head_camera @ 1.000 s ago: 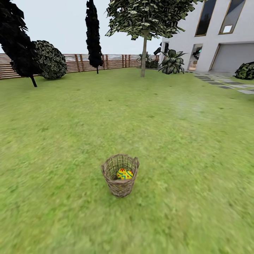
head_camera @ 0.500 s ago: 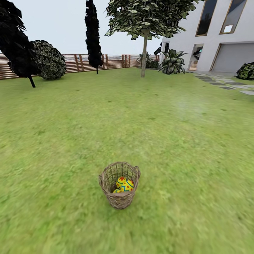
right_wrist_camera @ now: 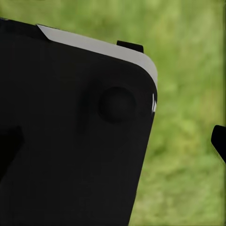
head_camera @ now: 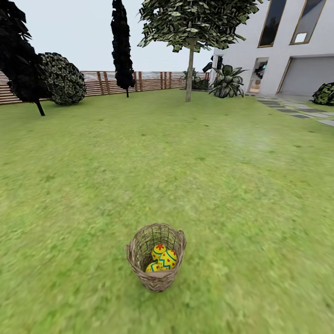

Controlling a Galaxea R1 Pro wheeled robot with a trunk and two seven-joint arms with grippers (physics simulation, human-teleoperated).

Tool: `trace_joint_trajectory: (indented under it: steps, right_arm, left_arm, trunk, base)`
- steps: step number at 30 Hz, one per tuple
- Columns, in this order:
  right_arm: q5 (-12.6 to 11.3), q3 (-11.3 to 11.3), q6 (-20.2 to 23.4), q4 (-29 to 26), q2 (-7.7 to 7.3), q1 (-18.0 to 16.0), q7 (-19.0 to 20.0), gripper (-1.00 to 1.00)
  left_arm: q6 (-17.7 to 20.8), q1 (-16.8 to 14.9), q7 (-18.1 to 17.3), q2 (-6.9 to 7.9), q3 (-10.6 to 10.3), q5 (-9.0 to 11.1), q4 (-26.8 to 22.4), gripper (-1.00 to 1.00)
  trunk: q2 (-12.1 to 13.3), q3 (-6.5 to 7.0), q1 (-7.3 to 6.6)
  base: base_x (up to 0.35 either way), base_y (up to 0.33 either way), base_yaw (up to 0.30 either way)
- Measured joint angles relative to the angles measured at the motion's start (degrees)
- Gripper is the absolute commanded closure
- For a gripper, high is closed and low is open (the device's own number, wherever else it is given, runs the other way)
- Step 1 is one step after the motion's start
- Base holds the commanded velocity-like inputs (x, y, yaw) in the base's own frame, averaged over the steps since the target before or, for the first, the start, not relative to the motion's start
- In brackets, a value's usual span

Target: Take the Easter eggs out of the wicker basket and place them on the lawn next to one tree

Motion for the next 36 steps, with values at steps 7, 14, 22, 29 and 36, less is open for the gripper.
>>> trace_joint_trajectory:
  steps: [7, 14, 22, 29, 36]
  right_arm:
    - [0.1, 0.0, 0.0, 0.0, 0.18, 0.0, 0.0, -1.00]
    - [-0.1, 0.0, 0.0, -0.1, 0.02, 0.0, 0.0, -1.00]
    - [-0.8, -0.4, 0.5, -0.1, 0.23, 0.0, -0.3, -1.00]
    - [-0.6, -0.4, 0.7, -1.0, 0.14, 0.0, -0.5, -1.00]
    - [-0.8, -0.6, 0.6, -5.8, -0.10, -0.3, -1.1, -1.00]
  left_arm:
    - [0.0, 0.0, 0.0, 0.00, 0.0, 0.0, 0.0, -1.00]
    - [0.0, 0.0, -0.1, -0.45, -0.1, 0.0, 0.0, -1.00]
    - [0.3, -0.6, -0.5, 0.28, -0.3, -0.6, -1.1, -1.00]
    - [3.0, -5.0, -0.1, 3.05, -0.1, -0.3, -9.3, -1.00]
    - [19.3, -18.5, 0.1, 3.08, 0.2, -0.1, -15.0, -1.00]
  trunk:
    - [0.0, 0.00, 0.01]
    - [0.0, 0.00, 0.01]
    - [0.0, 0.00, 0.01]
    - [0.0, 0.02, 0.02]
    - [0.0, 0.02, 0.02]
  base:
    - [0.010, 0.000, 0.000]
    - [0.000, 0.000, 0.000]
    - [0.000, 0.000, 0.000]
    - [0.000, 0.000, 0.000]
    - [0.000, 0.000, 0.000]
